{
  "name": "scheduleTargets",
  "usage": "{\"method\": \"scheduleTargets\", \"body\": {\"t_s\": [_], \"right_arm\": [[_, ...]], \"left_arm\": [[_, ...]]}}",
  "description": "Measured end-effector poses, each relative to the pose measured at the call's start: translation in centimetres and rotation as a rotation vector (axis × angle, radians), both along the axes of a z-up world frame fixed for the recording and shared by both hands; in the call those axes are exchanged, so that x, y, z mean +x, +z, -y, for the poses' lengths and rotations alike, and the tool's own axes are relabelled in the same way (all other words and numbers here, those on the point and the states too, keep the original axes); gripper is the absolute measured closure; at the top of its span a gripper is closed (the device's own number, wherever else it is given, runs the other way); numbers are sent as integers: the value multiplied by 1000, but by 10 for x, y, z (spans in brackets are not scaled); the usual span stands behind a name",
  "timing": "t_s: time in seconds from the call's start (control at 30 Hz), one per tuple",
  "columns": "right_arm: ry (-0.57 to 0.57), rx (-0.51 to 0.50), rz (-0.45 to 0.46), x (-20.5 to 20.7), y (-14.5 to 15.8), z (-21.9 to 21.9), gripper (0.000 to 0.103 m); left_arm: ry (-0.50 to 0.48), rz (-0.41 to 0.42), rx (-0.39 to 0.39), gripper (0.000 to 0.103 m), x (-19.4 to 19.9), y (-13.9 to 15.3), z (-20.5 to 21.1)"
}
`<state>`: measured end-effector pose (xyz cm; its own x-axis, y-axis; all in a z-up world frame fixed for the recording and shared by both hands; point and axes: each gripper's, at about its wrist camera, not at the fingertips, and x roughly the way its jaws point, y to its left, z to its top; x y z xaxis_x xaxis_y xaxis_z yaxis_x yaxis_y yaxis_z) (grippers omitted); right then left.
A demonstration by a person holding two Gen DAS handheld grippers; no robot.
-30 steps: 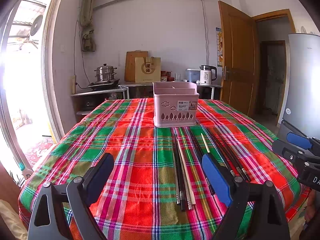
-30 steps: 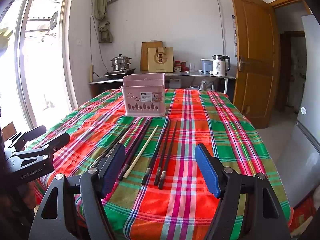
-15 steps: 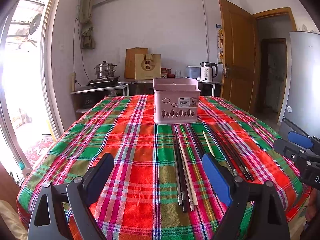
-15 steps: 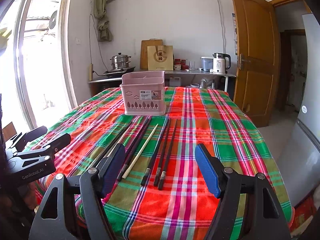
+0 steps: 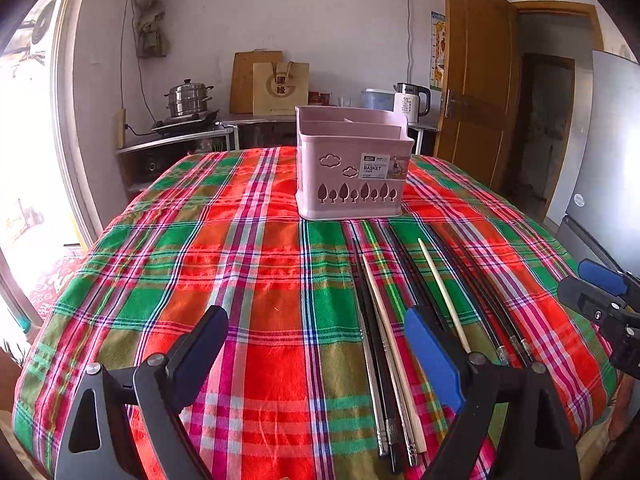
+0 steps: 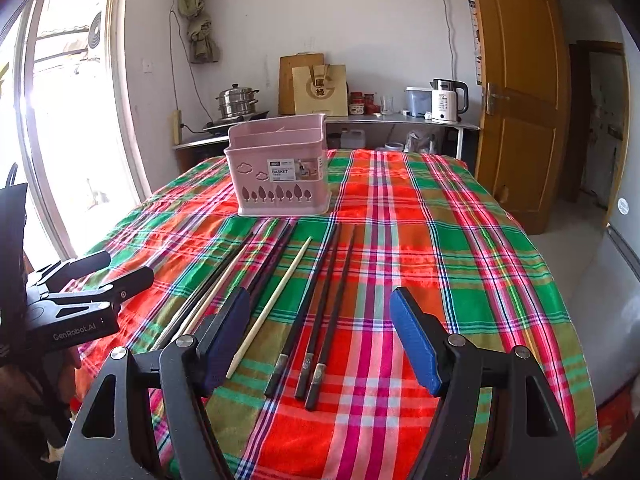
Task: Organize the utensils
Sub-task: 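Lower the left tool onto a black chopstick and close it while the right tool grasps another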
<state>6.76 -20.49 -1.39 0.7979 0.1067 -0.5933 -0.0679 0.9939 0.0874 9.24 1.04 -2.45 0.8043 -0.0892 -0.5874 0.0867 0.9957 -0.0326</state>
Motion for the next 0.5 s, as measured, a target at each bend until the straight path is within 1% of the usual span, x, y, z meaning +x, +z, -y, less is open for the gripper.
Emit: {"method": "scheduleTargets", "body": {"t_s": [0.07, 0.1, 0.17, 0.23, 0.3, 0.33, 0.37, 0.4, 0.43, 0.47, 0.5], "right_arm": [[10, -6, -9, 9, -2, 0, 31], [13, -6, -18, 15, -3, 0, 31], [13, -5, -41, 27, -7, 2, 31], [15, 3, -66, 39, -10, 4, 34], [14, 1, -89, 51, -12, 5, 46], [14, 3, -102, 57, -14, 5, 50], [16, 6, -114, 62, -15, 6, 59], [19, 4, -126, 68, -17, 6, 64], [20, -2, -136, 73, -18, 6, 65], [23, -6, -144, 78, -20, 5, 69], [25, -7, -156, 84, -22, 6, 74]], "left_arm": [[-5, -18, 21, 15, 14, -2, 2], [-25, -35, 22, 16, 22, -4, 3], [-79, -84, -1, 16, 38, -5, 8], [-116, -117, -17, 17, 52, -8, 11], [-145, -147, -21, 26, 66, -11, 16], [-160, -161, -33, 27, 72, -13, 17], [-167, -174, -43, 30, 79, -14, 19], [-170, -184, -46, 33, 85, -15, 21], [-174, -196, -44, 35, 93, -17, 24], [-183, -208, -43, 40, 98, -18, 26], [-196, -219, -45, 43, 103, -19, 29]]}}
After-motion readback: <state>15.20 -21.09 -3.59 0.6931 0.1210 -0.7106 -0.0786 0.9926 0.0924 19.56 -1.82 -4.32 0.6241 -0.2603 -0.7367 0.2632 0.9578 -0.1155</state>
